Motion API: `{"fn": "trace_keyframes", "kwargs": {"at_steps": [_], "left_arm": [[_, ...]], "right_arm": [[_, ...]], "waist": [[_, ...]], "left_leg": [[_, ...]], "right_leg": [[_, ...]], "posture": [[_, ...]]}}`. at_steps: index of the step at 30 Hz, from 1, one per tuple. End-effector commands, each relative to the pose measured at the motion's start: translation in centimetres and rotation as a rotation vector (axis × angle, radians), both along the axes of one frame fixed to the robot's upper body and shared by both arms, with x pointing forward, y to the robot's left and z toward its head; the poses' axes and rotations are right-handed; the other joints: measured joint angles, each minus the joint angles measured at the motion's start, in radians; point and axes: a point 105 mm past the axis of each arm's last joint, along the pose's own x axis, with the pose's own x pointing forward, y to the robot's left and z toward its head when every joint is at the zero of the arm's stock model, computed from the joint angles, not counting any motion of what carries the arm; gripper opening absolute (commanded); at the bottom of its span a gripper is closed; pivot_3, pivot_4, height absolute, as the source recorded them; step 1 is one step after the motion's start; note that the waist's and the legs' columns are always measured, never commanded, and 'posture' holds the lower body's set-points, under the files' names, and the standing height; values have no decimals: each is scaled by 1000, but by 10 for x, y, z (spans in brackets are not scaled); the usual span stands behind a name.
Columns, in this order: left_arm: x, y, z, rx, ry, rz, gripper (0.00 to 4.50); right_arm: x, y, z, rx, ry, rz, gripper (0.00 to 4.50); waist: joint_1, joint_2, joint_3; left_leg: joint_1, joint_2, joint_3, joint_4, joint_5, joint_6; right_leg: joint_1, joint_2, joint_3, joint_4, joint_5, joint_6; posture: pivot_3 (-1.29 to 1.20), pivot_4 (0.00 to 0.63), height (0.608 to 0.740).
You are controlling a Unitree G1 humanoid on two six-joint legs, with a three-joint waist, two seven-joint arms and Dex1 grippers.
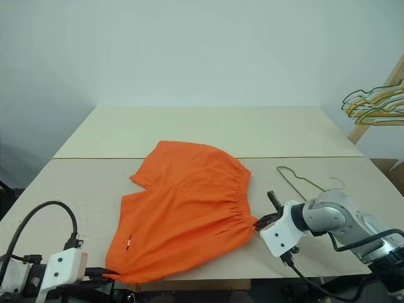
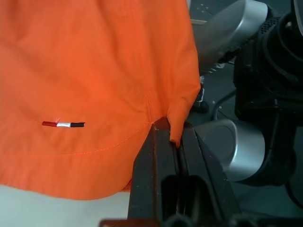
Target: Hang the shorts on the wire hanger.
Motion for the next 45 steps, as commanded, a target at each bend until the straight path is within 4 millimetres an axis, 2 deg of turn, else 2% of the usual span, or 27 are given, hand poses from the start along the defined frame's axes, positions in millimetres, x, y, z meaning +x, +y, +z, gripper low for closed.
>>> {"fn": "trace_keyframes", "kwargs": {"at_steps": [1,2,5,9,12,13,16,17,19,24,26,30,35,39,45], "left_arm": [[-1,-6,-1,23,-30,-48,0],[0,-8,-2,21,-40,-45,0],[5,-10,-8,17,-61,-29,614],[5,-9,-8,32,-64,-34,1901],[5,5,-2,78,-52,-21,2958],[5,10,4,77,-47,-8,3226],[10,16,20,38,-63,29,4284],[15,15,29,-11,-95,51,4403],[26,8,47,-133,-155,83,4403],[49,-21,73,-327,-236,82,4403],[61,-36,79,-361,-269,59,4403],[83,-53,83,-346,-309,38,4403],[95,-71,82,-308,-325,-44,4403],[93,-81,87,-323,-316,-107,4403],[90,-84,81,-305,-317,-111,4403]], "right_arm": [[-8,-4,5,-31,22,33,24],[-10,-5,4,-36,31,36,24],[-15,0,4,-11,46,65,0],[-20,-1,4,-28,72,62,1157],[-15,-10,16,39,115,-69,2265],[-11,-15,25,84,140,-151,2548],[1,-25,50,234,183,-354,2594],[10,-32,58,297,176,-453,2594],[25,-49,67,405,156,-631,2594],[55,-81,71,564,133,-989,2594],[68,-92,71,615,123,-1122,2594],[91,-119,65,622,75,-1370,2594],[98,-132,48,558,117,-1477,2594],[91,-135,29,504,264,-1551,2594],[87,-135,15,439,327,-1554,2594]], "waist": [[1,0,0],[3,1,0],[5,1,1],[5,1,1],[5,0,1],[5,1,2],[5,1,3],[5,1,3],[6,1,3],[5,0,3],[5,2,4],[1,6,3],[-3,7,2],[-8,7,2],[-8,8,2]], "left_leg": [[0,0,0,0,0,0],[0,1,0,0,0,0],[0,2,0,0,-1,1],[0,4,0,0,-1,1],[-1,4,0,0,-1,1],[-1,4,0,0,-2,1],[-1,5,0,0,-2,2],[-1,5,0,0,-2,2],[-1,6,0,0,-2,2],[-2,5,0,0,-2,1],[-3,4,0,0,-2,1],[-5,4,-1,0,-2,1],[-14,3,-1,0,0,-2],[-17,3,-1,0,0,-3],[-17,3,-1,0,0,-3]], "right_leg": [[0,0,0,0,0,0],[0,0,0,0,0,0],[-1,2,0,0,1,0],[-1,4,-1,1,1,-1],[-2,4,-1,0,1,-1],[-2,4,-1,0,1,-1],[-3,4,-1,0,0,-2],[-3,4,-1,0,0,-2],[-2,4,-1,1,0,-2],[-3,4,-2,1,1,-1],[-3,4,-2,0,1,-1],[-6,4,-1,0,2,-1],[-15,5,-1,1,3,-1],[-18,5,-1,0,3,-1],[-18,5,-1,1,3,-1]], "posture": [[52,0,740],[51,0,740],[51,0,740],[49,0,740],[53,0,740],[55,0,740],[55,0,740],[53,0,740],[49,0,740],[33,0,740],[31,0,740],[17,0,740],[24,0,740],[40,0,740],[55,0,740]]}}
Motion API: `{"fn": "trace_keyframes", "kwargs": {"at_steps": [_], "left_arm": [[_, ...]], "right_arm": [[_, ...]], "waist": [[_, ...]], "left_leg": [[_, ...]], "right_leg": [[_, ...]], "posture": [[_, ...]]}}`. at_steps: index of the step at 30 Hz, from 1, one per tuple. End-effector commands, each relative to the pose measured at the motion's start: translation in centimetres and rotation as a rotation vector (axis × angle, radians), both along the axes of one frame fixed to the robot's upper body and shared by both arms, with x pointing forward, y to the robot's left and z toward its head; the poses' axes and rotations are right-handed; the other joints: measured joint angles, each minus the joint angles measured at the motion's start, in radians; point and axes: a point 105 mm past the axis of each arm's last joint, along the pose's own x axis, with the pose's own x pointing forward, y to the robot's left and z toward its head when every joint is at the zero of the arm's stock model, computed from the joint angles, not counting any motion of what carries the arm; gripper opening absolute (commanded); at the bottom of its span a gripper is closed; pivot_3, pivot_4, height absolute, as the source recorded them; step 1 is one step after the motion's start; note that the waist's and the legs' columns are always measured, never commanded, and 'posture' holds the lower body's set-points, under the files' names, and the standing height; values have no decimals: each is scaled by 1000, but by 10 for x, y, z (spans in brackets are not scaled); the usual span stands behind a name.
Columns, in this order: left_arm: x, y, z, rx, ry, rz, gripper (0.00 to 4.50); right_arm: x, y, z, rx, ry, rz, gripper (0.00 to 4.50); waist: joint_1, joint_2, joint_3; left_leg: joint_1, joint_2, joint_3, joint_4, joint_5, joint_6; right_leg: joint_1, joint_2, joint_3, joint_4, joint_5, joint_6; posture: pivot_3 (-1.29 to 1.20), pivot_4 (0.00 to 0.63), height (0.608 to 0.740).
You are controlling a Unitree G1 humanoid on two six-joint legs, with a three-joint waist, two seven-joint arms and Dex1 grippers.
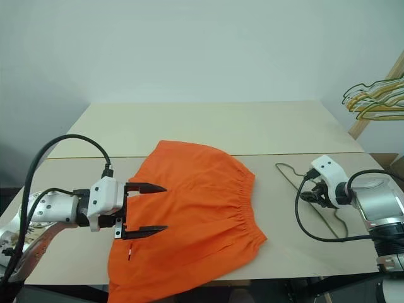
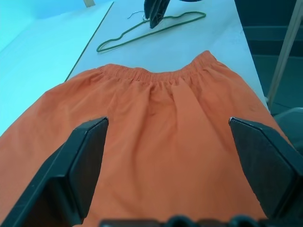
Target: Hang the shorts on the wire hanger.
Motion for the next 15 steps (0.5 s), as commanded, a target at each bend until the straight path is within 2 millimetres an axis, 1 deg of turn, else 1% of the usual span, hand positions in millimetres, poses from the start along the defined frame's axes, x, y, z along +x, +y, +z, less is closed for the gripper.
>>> {"fn": "trace_keyframes", "kwargs": {"at_steps": [1,5,8,13,15], "left_arm": [[-4,-3,2,17,-34,-5,4403],[-8,-3,0,15,-38,3,4403],[-10,-5,4,-16,-44,4,4403],[-24,-8,11,-76,-10,-54,4403],[-27,-8,13,-91,-3,-67,4403]], "right_arm": [[5,0,10,0,-10,21,2594],[7,-5,2,-35,22,18,2594],[10,-5,0,-37,36,24,2594],[9,-5,-8,-39,89,36,2594],[7,-4,-10,-27,112,47,2594]], "waist": [[0,0,0],[1,1,0],[5,1,0],[12,1,0],[13,1,0]], "left_leg": [[0,0,0,0,0,0],[1,0,0,0,1,-1],[1,0,0,0,1,-1],[1,0,0,0,1,-1],[0,0,0,0,1,-1]], "right_leg": [[0,0,0,0,0,0],[1,0,0,1,1,0],[1,0,0,1,1,0],[0,0,0,0,1,0],[0,0,0,0,1,0]], "posture": [[58,0,740],[73,0,740],[79,0,740],[89,0,740],[86,0,740]]}}
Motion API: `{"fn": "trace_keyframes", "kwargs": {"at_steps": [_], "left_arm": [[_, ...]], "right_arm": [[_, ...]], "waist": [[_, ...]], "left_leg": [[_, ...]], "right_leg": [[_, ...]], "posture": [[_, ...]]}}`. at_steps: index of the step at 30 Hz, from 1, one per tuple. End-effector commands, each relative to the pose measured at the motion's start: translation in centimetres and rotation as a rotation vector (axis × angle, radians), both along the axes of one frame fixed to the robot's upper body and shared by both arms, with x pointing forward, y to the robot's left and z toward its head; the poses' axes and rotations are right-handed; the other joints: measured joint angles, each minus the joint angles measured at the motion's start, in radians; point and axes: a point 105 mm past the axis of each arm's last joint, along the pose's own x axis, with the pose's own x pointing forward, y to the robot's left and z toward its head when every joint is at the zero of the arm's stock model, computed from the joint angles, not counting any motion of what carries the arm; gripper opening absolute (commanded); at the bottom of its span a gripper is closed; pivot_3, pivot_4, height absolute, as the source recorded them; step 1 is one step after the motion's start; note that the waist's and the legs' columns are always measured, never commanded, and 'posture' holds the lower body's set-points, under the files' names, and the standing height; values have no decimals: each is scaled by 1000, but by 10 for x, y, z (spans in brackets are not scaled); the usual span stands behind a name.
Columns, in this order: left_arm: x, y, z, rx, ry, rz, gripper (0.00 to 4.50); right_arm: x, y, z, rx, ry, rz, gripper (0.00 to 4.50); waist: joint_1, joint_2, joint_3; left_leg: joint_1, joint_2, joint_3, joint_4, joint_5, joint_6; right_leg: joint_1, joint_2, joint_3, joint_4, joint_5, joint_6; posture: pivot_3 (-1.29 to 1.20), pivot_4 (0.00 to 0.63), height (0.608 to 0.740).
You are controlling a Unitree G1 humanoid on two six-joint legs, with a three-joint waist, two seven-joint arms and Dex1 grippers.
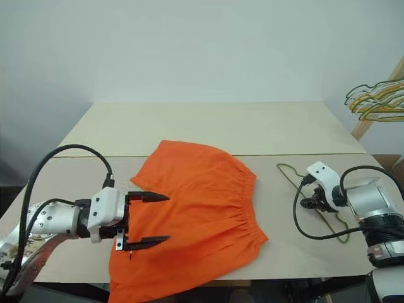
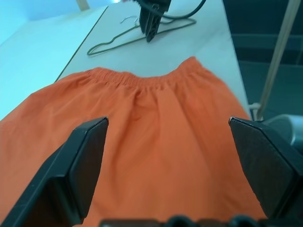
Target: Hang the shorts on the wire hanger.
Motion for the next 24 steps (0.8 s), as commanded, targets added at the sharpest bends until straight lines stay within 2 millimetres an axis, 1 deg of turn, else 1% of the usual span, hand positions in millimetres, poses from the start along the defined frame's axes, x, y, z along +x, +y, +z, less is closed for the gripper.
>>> {"fn": "trace_keyframes", "kwargs": {"at_steps": [1,5,6,8,13,14,19,20,22,24], "left_arm": [[-8,-4,14,-36,-36,-41,4403],[-4,-8,14,-57,-50,-36,4403],[-4,-9,13,-57,-53,-36,4464],[-2,-10,13,-58,-61,-33,4500],[2,-10,13,-58,-73,-27,4500],[2,-11,12,-56,-75,-25,4500],[7,-14,9,-61,-88,-8,4500],[9,-15,9,-73,-97,1,4500],[18,-18,11,-106,-112,40,4500],[32,-20,15,-164,-118,120,4500]], "right_arm": [[5,2,9,17,-7,32,2594],[5,-3,4,10,9,24,2594],[5,-4,3,4,14,23,2422],[4,-7,-1,2,22,27,2010],[4,-11,-8,-23,29,29,267],[4,-12,-9,-27,29,29,44],[10,-11,-4,-50,-19,31,44],[11,-8,0,-40,-37,33,44],[16,-2,15,-31,-109,31,44],[21,13,38,7,-217,47,44]], "waist": [[0,0,0],[2,0,0],[2,0,0],[1,0,0],[1,0,0],[1,-1,0],[0,-4,-2],[0,-4,-3],[-1,-4,-3],[0,-2,-2]], "left_leg": [[0,0,0,0,0,0],[1,0,0,0,0,0],[1,0,0,0,0,-1],[2,0,0,0,0,-1],[2,0,0,0,0,-1],[2,0,0,0,0,-1],[4,0,0,0,1,-1],[4,0,0,1,1,-1],[4,0,0,1,1,-1],[3,0,0,1,1,-1]], "right_leg": [[0,0,0,0,0,0],[1,0,0,0,0,0],[2,0,0,0,0,0],[2,0,0,0,0,0],[2,0,0,0,0,0],[2,0,0,0,0,0],[4,0,0,0,0,0],[4,0,0,0,1,0],[4,0,0,0,1,0],[3,0,0,0,1,0]], "posture": [[86,0,740],[89,0,740],[89,0,740],[84,0,740],[86,0,740],[84,0,740],[67,0,740],[60,0,740],[49,0,740],[36,0,740]]}}
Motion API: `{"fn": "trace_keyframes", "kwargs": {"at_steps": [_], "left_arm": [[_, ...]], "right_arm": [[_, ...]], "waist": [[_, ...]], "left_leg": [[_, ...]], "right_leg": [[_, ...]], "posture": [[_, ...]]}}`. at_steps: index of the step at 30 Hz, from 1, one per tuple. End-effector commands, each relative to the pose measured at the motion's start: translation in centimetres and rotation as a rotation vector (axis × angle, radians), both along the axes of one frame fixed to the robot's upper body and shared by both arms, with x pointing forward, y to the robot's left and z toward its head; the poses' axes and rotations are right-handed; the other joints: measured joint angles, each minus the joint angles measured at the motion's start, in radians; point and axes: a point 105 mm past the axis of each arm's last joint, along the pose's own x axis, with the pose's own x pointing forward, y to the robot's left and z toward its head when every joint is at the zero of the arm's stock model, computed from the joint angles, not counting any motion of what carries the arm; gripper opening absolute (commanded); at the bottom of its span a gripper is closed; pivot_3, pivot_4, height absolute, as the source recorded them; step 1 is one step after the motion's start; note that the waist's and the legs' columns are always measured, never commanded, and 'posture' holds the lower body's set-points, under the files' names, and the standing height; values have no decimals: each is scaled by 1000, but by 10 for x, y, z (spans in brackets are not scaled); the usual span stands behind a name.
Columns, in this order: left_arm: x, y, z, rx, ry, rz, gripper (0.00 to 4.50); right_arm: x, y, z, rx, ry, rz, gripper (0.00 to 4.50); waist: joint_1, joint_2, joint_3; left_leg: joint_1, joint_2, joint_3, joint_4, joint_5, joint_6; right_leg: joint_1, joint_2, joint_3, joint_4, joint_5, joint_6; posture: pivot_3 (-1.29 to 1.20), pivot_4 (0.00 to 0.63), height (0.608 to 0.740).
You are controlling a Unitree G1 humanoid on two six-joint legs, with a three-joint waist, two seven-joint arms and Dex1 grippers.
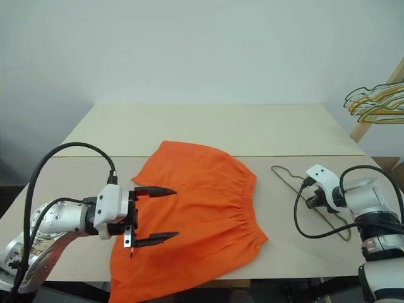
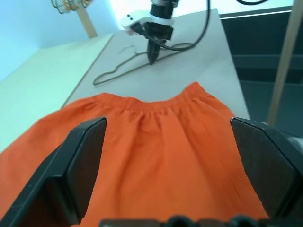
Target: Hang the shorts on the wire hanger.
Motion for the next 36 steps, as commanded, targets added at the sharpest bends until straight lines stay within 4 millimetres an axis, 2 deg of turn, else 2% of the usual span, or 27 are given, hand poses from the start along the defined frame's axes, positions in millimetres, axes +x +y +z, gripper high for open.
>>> {"fn": "trace_keyframes", "kwargs": {"at_steps": [1,4,6,8,13,18,22,29,32,36], "left_arm": [[25,-4,12,-107,-30,133,4500],[50,-7,19,-257,54,271,4500],[60,-10,22,-319,84,325,4500],[79,-15,34,-457,89,432,4500],[106,-25,63,-708,135,573,4500],[112,-38,72,-772,185,572,4500],[110,-45,74,-785,223,526,4500],[110,-48,74,-777,226,527,4500],[111,-45,78,-822,229,534,4003],[110,-45,79,-846,235,520,2807]], "right_arm": [[15,26,54,52,-236,43,44],[15,57,86,96,-402,70,44],[15,73,101,128,-486,56,44],[13,104,119,118,-645,83,44],[1,165,133,170,-887,118,44],[-16,216,138,232,-1032,193,44],[-22,236,140,187,-1114,291,44],[-22,242,141,148,-1174,366,44],[-23,244,139,150,-1176,393,0],[-25,250,136,172,-1169,417,0]], "waist": [[0,3,0],[-3,4,0],[-7,4,-1],[-10,3,-1],[-21,2,-1],[-51,2,-1],[-71,2,-1],[-85,2,-1],[-84,2,-1],[-84,2,-1]], "left_leg": [[-1,0,0,0,0,0],[-3,0,-1,0,0,0],[-3,0,-2,0,0,0],[-3,0,-2,0,0,0],[-5,-1,-3,1,1,-2],[-14,-3,-3,2,7,-12],[-17,-3,-4,2,9,-16],[-17,-3,-4,2,7,-12],[-17,-3,-4,2,7,-12],[-17,-3,-4,2,7,-12]], "right_leg": [[-1,0,0,0,0,0],[-3,0,0,1,0,0],[-3,0,0,1,0,0],[-2,0,0,1,1,1],[-3,0,0,0,1,2],[-13,0,2,1,2,2],[-18,0,2,2,4,2],[-17,0,2,1,4,2],[-17,0,2,2,4,2],[-17,0,2,1,4,2]], "posture": [[25,0,740],[-4,0,740],[-37,0,740],[-58,0,740],[-92,0,740],[-96,0,740],[-94,0,740],[-88,0,740],[-86,0,740],[-84,0,740]]}}
